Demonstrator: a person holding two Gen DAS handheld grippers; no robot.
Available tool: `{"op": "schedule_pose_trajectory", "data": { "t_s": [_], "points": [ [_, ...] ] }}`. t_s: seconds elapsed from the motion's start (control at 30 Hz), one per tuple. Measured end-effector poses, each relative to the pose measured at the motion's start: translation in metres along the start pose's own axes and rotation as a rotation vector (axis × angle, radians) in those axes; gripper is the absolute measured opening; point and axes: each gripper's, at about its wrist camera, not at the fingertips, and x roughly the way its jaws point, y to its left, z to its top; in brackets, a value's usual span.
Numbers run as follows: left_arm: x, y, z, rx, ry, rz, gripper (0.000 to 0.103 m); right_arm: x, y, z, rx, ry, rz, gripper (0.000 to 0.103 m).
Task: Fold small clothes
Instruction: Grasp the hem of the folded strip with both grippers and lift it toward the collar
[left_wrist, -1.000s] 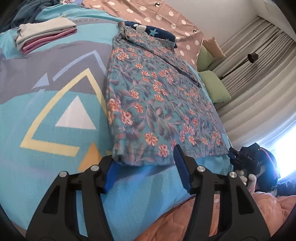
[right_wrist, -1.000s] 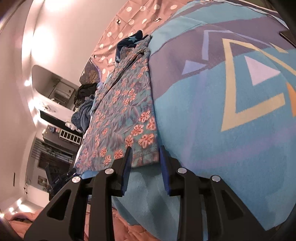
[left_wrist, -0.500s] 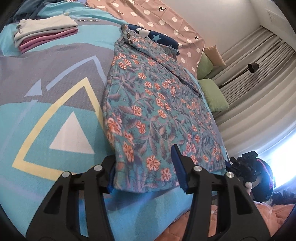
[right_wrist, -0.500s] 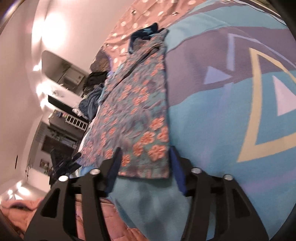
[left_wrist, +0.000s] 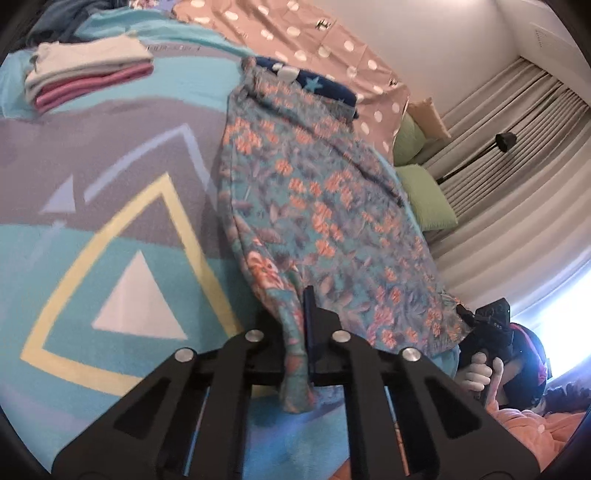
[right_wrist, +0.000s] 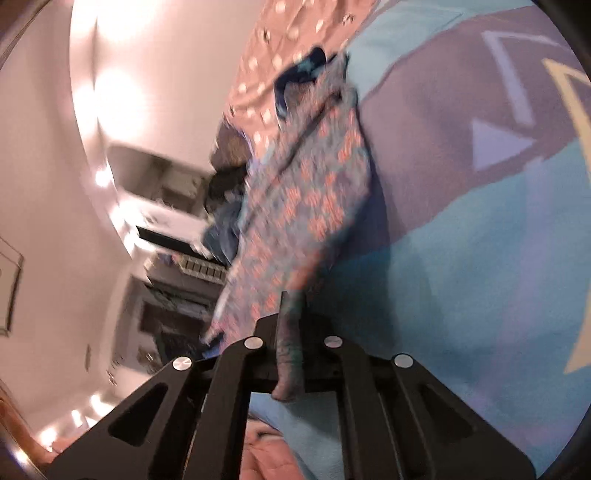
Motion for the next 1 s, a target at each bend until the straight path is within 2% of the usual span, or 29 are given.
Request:
{"op": "schedule_pose_trajectory", "data": {
  "t_s": [0.13, 0.3, 0.43, 0.53, 0.67, 0.77, 0.87, 1.0],
  "points": [
    [-0.013, -0.015, 0.012, 0.046, -0.047, -0.029, 0.005, -0.007, 0.023, 0.008, -0.038, -0.040, 0.041, 0.004],
    [-0.041, -0.041, 0.040, 0.080, -0.137, -0.152, 0.004, -0.016, 0.057, 0.031, -0.097, -0.096, 0.122, 0.004],
    [-0.077, -0.076, 0.060, 0.163, -0.241, -0.206, 0.004, -0.036, 0.106, 0.046, -0.229, -0.172, 0.123, 0.004],
    [-0.104, -0.097, 0.059, 0.218, -0.305, -0.247, 0.004, -0.060, 0.138, 0.043, -0.327, -0.232, 0.159, 0.004],
    [-0.140, -0.117, 0.043, 0.245, -0.376, -0.256, 0.004, -0.097, 0.168, 0.027, -0.419, -0.322, 0.161, 0.004],
    [-0.159, -0.128, 0.033, 0.261, -0.409, -0.219, 0.005, -0.108, 0.182, 0.019, -0.470, -0.342, 0.120, 0.004],
    [-0.153, -0.126, 0.034, 0.267, -0.403, -0.186, 0.005, -0.094, 0.181, 0.027, -0.483, -0.327, 0.057, 0.004],
    [-0.117, -0.105, 0.050, 0.195, -0.339, -0.168, 0.005, -0.057, 0.145, 0.053, -0.355, -0.288, 0.008, 0.004]
  ]
}}
